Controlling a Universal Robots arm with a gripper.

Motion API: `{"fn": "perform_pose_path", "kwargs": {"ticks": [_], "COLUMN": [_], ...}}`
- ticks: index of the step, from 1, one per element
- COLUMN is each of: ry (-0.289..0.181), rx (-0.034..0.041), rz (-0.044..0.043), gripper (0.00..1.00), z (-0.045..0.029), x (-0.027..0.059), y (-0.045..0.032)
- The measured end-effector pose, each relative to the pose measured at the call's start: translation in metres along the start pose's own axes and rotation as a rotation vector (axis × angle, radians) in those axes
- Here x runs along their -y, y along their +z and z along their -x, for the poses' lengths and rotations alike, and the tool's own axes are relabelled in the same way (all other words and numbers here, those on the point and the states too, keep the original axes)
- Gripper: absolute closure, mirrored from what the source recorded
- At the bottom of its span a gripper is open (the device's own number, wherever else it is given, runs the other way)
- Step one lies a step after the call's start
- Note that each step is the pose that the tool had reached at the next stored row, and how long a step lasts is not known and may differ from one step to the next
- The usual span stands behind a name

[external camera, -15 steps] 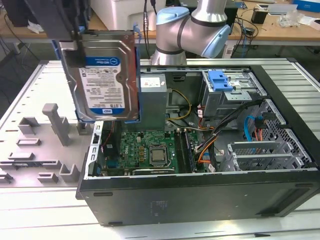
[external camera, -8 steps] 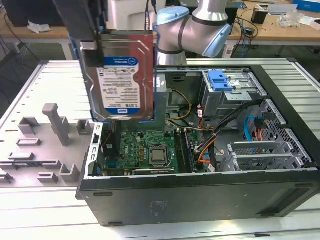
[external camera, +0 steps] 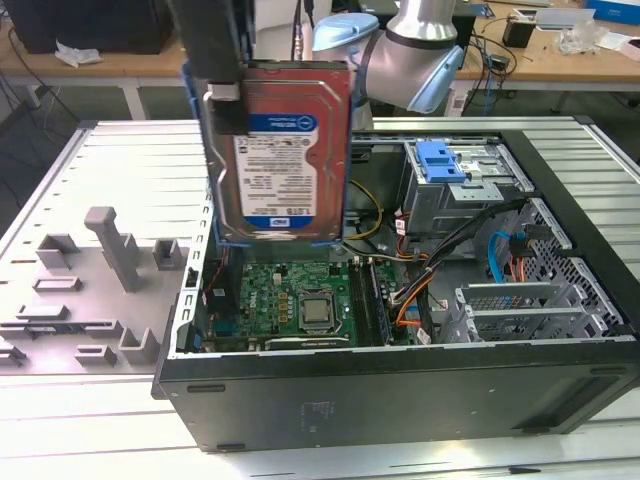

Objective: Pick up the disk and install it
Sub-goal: 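Pick up the disk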

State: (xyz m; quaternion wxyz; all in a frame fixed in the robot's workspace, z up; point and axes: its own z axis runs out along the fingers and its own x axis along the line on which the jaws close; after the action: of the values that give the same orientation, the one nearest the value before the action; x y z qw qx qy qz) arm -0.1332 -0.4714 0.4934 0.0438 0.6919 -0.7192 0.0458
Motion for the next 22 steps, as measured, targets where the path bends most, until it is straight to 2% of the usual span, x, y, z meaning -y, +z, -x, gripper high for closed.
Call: {"fn": "perform_pose_path", "kwargs": {"ticks": [1,4,9,17,22], "ry": [0.000,-0.001,-0.002,-0.004,-0.005], "rx": [0.0000,-0.0001,0.0000,0.0001,0.0000], "rz": [0.0000,-0.0001,-0.0003,-0.0005,-0.0006], "gripper": [0.63,0.63,0.63,0.63,0.63], "z": [0.0000,-0.0001,0.0000,0.0005,0.0006], "x": [0.0035,0.0220,0.0442,0.0739,0.0958], "y": [0.0000,0.0001,0.0002,0.0003,0.0003]}}
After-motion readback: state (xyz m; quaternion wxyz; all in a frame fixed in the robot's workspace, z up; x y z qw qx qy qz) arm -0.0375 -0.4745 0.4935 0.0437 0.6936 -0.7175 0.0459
